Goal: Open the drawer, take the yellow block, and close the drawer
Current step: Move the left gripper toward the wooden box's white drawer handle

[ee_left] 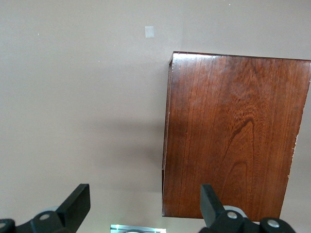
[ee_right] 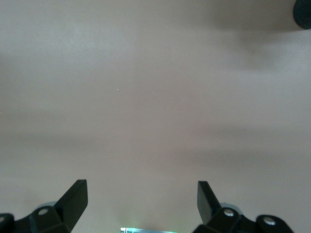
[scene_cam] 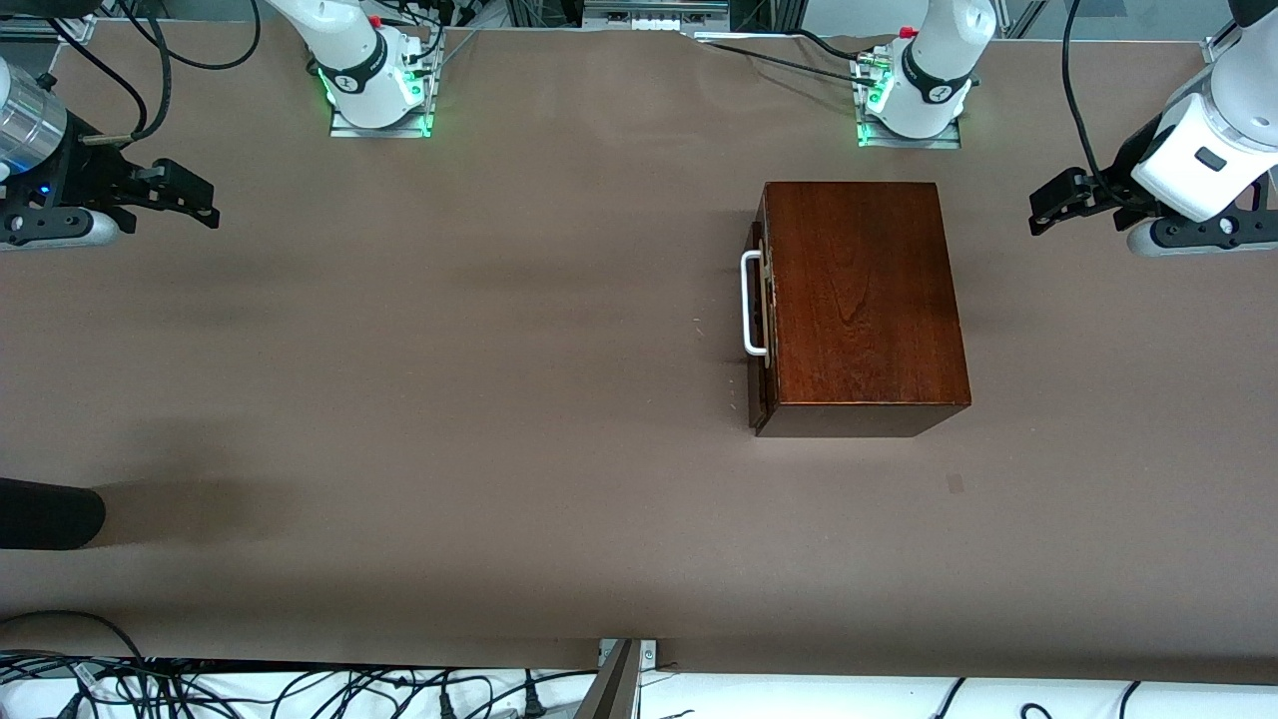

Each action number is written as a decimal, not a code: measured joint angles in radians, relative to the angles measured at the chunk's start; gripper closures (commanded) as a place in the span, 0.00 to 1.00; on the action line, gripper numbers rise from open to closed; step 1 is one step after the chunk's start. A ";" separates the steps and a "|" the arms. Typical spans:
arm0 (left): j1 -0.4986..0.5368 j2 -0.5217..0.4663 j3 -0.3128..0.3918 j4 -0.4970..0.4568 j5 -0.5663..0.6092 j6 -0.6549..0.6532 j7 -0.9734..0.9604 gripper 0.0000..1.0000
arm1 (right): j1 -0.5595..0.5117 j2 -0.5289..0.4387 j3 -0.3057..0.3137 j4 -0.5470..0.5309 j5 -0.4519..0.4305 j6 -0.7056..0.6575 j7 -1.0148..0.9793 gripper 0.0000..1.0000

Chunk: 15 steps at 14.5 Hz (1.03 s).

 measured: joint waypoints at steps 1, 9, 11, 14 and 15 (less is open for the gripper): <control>0.000 0.000 0.000 0.000 0.000 0.000 0.002 0.00 | 0.000 -0.001 0.000 0.000 0.000 0.001 0.000 0.00; 0.000 -0.013 0.000 0.000 0.000 0.000 0.008 0.00 | 0.000 -0.004 0.000 0.001 0.000 0.004 0.000 0.00; 0.000 -0.013 0.000 0.000 0.000 0.000 0.008 0.00 | 0.000 -0.004 0.000 0.001 0.000 0.004 0.000 0.00; 0.000 -0.013 0.000 0.000 0.000 0.001 0.008 0.00 | 0.000 -0.004 0.000 0.001 0.000 0.004 0.000 0.00; 0.000 -0.013 0.000 0.000 0.000 0.001 0.008 0.00 | 0.000 -0.004 0.000 0.001 0.000 0.004 0.000 0.00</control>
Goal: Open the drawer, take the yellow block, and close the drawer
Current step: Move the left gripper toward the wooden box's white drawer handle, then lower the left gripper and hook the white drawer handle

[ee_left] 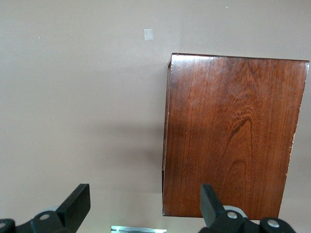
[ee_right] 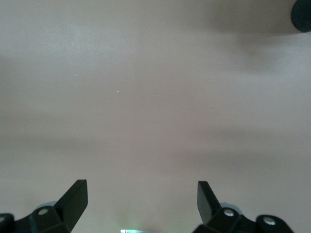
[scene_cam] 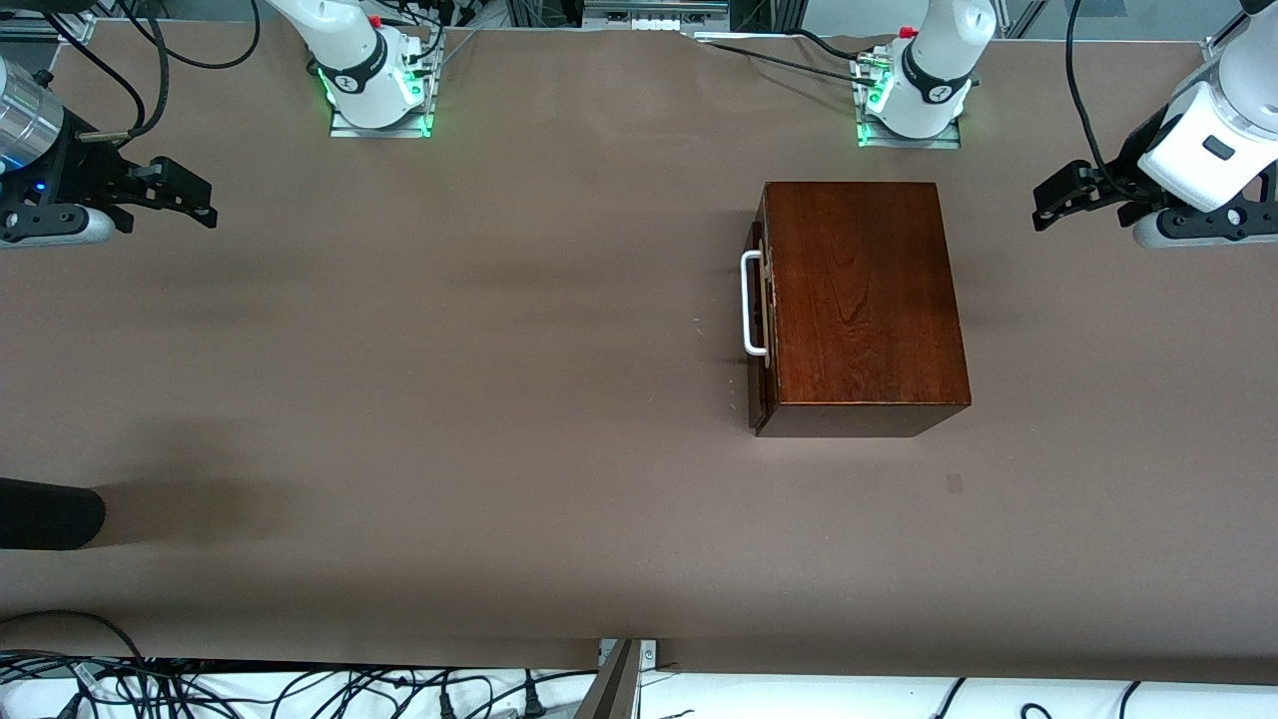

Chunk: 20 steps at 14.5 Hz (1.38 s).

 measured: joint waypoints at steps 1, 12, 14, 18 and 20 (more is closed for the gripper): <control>0.000 0.000 0.000 0.000 0.000 0.001 0.000 0.00 | 0.000 0.000 0.000 0.000 0.000 0.000 0.000 0.00; 0.063 0.003 -0.123 0.002 0.000 0.007 -0.019 0.00 | 0.000 0.000 0.000 0.000 0.000 0.001 0.000 0.00; 0.076 0.009 -0.165 0.003 -0.001 0.009 -0.051 0.00 | 0.000 0.000 0.001 0.000 0.000 0.001 0.000 0.00; 0.079 0.050 -0.305 0.012 -0.014 0.063 -0.235 0.00 | 0.000 -0.003 0.001 0.000 0.000 0.001 0.000 0.00; 0.077 0.083 -0.381 0.012 -0.022 0.107 -0.354 0.00 | 0.000 -0.005 0.002 0.000 0.000 0.001 0.000 0.00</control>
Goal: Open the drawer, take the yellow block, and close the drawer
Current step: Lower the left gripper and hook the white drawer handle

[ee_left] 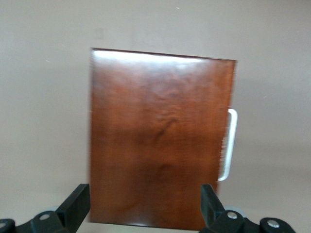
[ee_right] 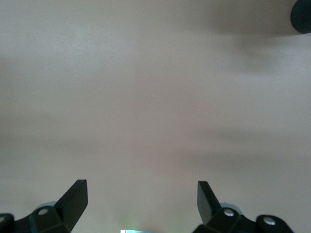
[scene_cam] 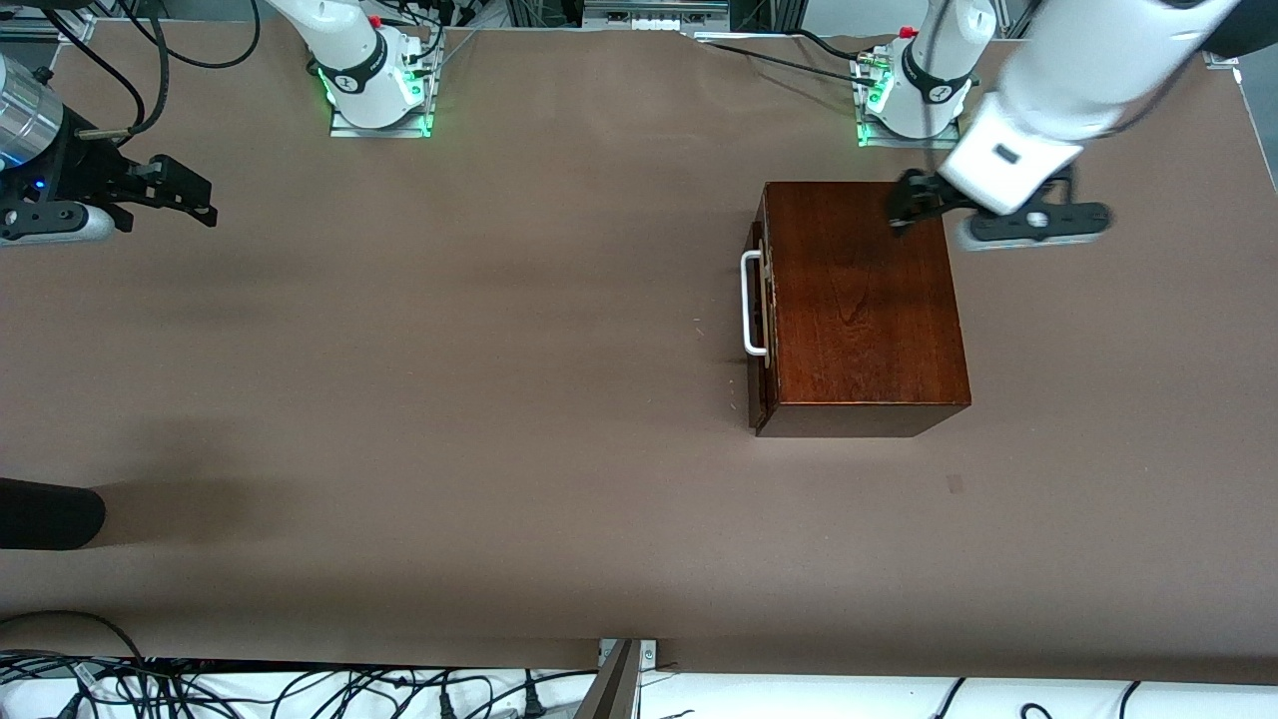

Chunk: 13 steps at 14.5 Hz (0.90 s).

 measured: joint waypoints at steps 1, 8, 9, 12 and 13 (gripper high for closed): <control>-0.002 0.022 -0.034 0.000 -0.001 0.015 -0.054 0.00 | 0.000 0.000 0.000 0.000 0.000 0.000 0.000 0.00; -0.219 0.248 -0.111 0.023 0.088 0.113 -0.449 0.00 | 0.000 0.000 0.001 0.000 0.000 0.000 0.000 0.00; -0.250 0.282 -0.112 0.038 0.110 0.113 -0.493 0.00 | 0.000 0.000 0.001 0.000 0.000 0.000 0.000 0.00; -0.292 0.378 -0.111 0.070 0.147 0.127 -0.554 0.00 | 0.000 0.000 0.001 -0.001 0.000 0.000 0.000 0.00; -0.291 0.404 -0.109 0.074 0.153 0.156 -0.557 0.00 | 0.000 0.000 0.001 -0.001 0.000 0.000 0.000 0.00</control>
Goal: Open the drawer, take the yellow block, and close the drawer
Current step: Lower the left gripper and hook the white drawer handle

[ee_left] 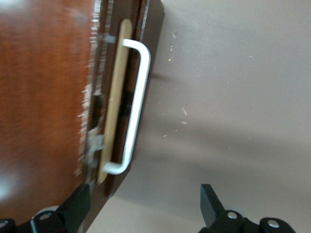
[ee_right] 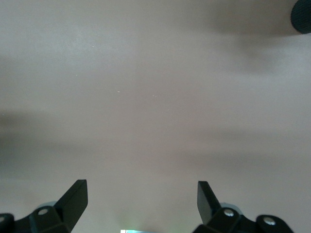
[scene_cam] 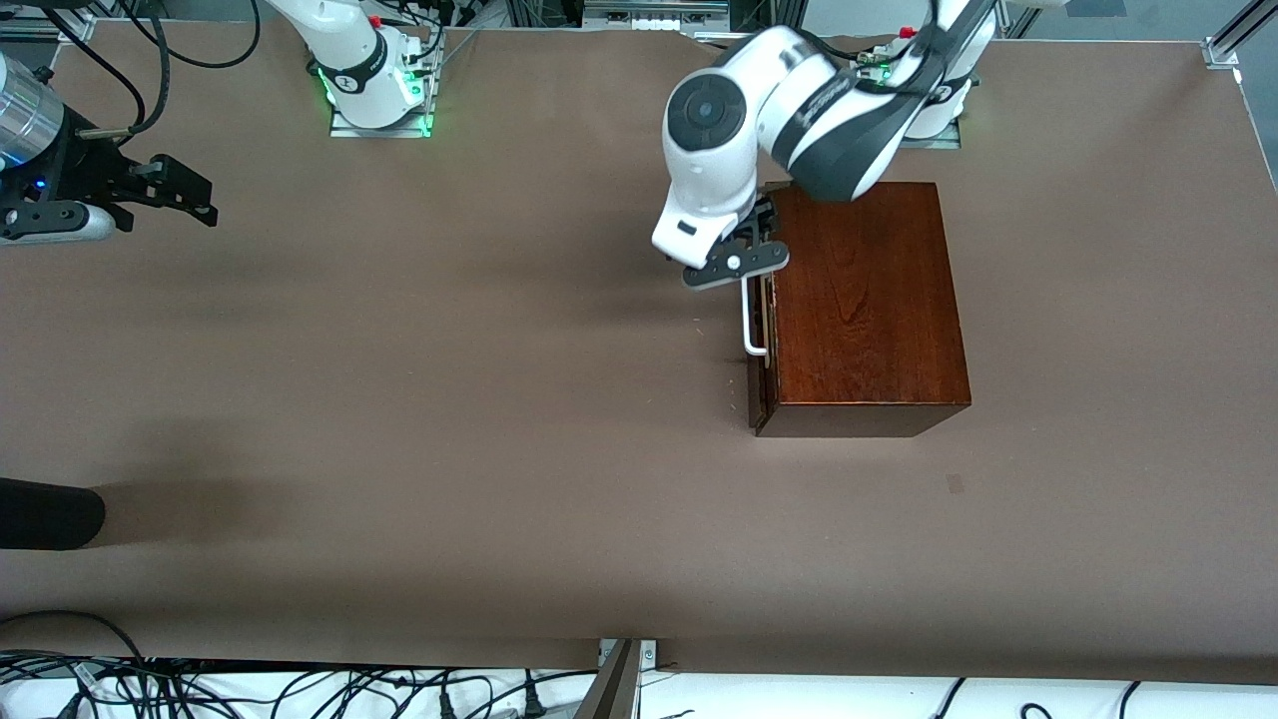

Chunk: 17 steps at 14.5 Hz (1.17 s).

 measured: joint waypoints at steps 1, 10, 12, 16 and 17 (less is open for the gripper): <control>0.002 0.022 0.004 0.003 0.008 0.026 0.000 0.00 | 0.000 0.000 0.000 0.000 0.000 0.000 0.000 0.00; -0.009 0.114 0.008 0.011 0.165 0.061 0.000 0.00 | 0.000 0.000 0.000 0.000 0.000 0.000 0.000 0.00; -0.018 0.132 0.007 0.012 0.195 0.092 -0.001 0.00 | 0.000 0.000 0.000 0.000 0.000 0.000 0.000 0.00; -0.032 0.154 0.007 0.012 0.232 0.113 -0.001 0.00 | 0.000 0.000 0.000 -0.001 0.000 0.000 0.000 0.00; -0.033 0.158 0.007 0.012 0.238 0.114 -0.001 0.00 | 0.000 0.000 0.000 -0.001 0.000 0.000 0.000 0.00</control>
